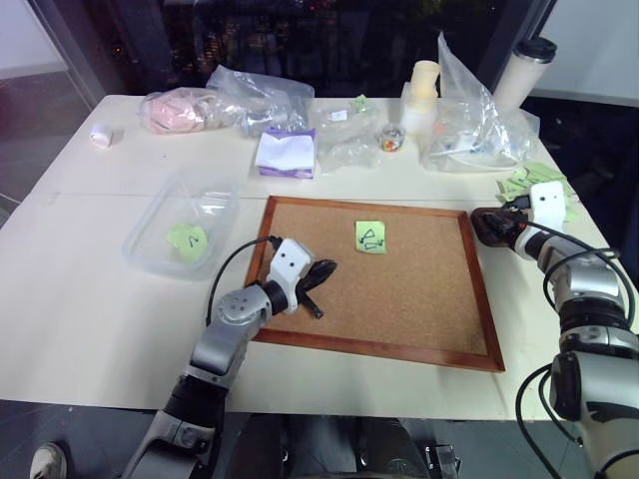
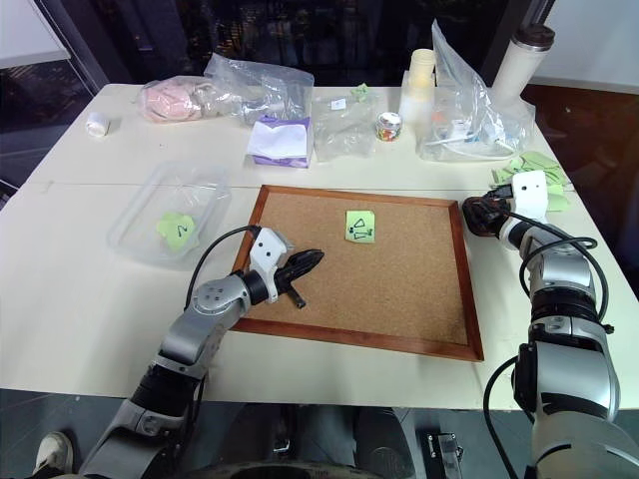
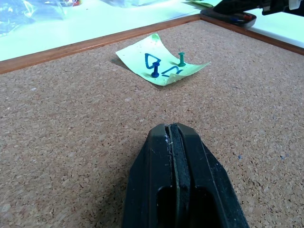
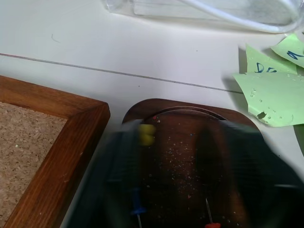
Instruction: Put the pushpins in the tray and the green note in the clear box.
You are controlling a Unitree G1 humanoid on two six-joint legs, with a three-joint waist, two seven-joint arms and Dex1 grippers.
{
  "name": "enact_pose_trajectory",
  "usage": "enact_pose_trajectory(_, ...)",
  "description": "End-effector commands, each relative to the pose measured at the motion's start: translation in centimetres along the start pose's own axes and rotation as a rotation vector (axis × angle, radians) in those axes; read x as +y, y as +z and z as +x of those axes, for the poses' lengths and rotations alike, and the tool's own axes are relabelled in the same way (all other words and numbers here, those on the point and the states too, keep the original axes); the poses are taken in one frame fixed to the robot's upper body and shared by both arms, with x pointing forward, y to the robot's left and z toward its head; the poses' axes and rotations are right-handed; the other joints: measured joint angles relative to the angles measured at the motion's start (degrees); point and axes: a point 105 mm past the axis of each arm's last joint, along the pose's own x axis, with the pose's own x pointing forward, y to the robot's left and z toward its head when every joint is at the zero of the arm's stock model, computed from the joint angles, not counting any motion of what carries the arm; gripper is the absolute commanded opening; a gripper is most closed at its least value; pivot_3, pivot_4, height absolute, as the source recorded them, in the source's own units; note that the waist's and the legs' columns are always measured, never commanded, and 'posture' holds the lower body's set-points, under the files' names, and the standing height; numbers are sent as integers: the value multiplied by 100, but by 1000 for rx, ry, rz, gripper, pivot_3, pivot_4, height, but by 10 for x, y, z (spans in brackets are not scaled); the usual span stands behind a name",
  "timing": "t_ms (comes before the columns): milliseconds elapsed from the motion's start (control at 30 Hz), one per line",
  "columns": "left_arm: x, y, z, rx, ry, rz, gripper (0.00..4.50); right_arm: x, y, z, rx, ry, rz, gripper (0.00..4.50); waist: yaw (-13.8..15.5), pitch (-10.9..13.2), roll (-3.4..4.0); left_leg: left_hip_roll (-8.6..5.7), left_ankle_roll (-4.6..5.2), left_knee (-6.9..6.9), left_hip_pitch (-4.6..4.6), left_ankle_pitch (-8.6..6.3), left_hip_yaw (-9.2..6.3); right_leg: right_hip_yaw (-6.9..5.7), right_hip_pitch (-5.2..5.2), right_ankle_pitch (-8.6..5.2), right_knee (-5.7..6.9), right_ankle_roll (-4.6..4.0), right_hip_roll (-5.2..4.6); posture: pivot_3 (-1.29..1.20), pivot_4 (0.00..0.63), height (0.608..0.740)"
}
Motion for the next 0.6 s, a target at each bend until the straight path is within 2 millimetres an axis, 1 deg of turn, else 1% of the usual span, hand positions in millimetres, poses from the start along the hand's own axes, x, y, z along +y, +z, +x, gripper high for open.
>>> enact_pose_trajectory(33, -1, -8, 0, 26, 4, -15, 0, -2, 30, -4, -95, 4, -19, 4448, 2, 0, 0, 0, 0, 0, 0, 0, 0, 0, 0, 0, 0, 0, 0, 0, 150, 740)
enact_pose_trajectory(100, 0, -8, -1, 26, 4, -15, 0, 1, 38, -7, -118, 17, -33, 4448, 3, 0, 0, 0, 0, 0, 0, 0, -1, 0, 0, 0, 0, 0, 0, 0, 150, 740)
enact_pose_trajectory(167, 0, -8, -1, 27, 4, -14, 0, 13, 52, -12, -155, 79, -43, 4448, 4, 0, 0, 1, 0, 0, -1, 0, -2, 0, -1, 0, 0, 0, 0, 0, 150, 740)
enact_pose_trajectory(233, 1, -8, -2, 28, 4, -14, 0, 27, 60, -17, -175, 141, -51, 4448, 6, 0, 1, 6, 1, 0, -1, 0, -3, -1, 0, 0, 1, 0, 0, 0, 150, 740)
enact_pose_trajectory(300, 1, -8, -2, 27, 7, -13, 0, 65, 67, -28, -196, 282, -63, 4448, 11, -1, 1, 10, 1, 0, -2, 0, -5, -1, -1, 0, 1, 0, 0, 0, 150, 740)
enact_pose_trajectory(367, 2, -8, -2, 27, 8, -13, 0, 97, 64, -39, -190, 384, -67, 4448, 11, -2, 2, 13, 1, 0, -2, -1, -9, -3, -1, 0, 1, 0, 1, 0, 150, 740)
enact_pose_trajectory(400, 1, -8, -1, 27, 8, -12, 0, 109, 61, -43, -185, 418, -74, 4211, 6, -2, 2, 15, 1, 0, -2, -1, -11, -3, 0, 0, 1, 0, 3, 0, 150, 740)
enact_pose_trajectory(433, 2, -8, -1, 27, 8, -12, 0, 116, 59, -46, -181, 437, -78, 3945, 8, -2, 2, 15, 1, 0, -1, -1, -11, -3, 0, 0, 3, 0, 3, 0, 150, 740)
enact_pose_trajectory(467, 2, -8, -1, 28, 9, -12, 0, 125, 55, -49, -169, 454, -75, 3578, 14, -2, 2, 15, 1, 0, -2, 0, -11, -3, 0, 0, 4, 0, 2, 0, 150, 740)
enact_pose_trajectory(533, 2, -8, -2, 29, 9, -12, 0, 139, 46, -52, -148, 485, -74, 2644, 15, -1, 2, 13, 1, 1, -2, -1, -11, -4, -1, 0, 4, 0, 0, 0, 150, 740)
enact_pose_trajectory(600, 2, -8, -2, 29, 9, -11, 0, 150, 39, -53, -132, 501, -80, 1596, 15, -1, 2, 12, 1, 1, -3, -1, -11, -4, -1, 0, 3, 0, 0, 0, 150, 740)
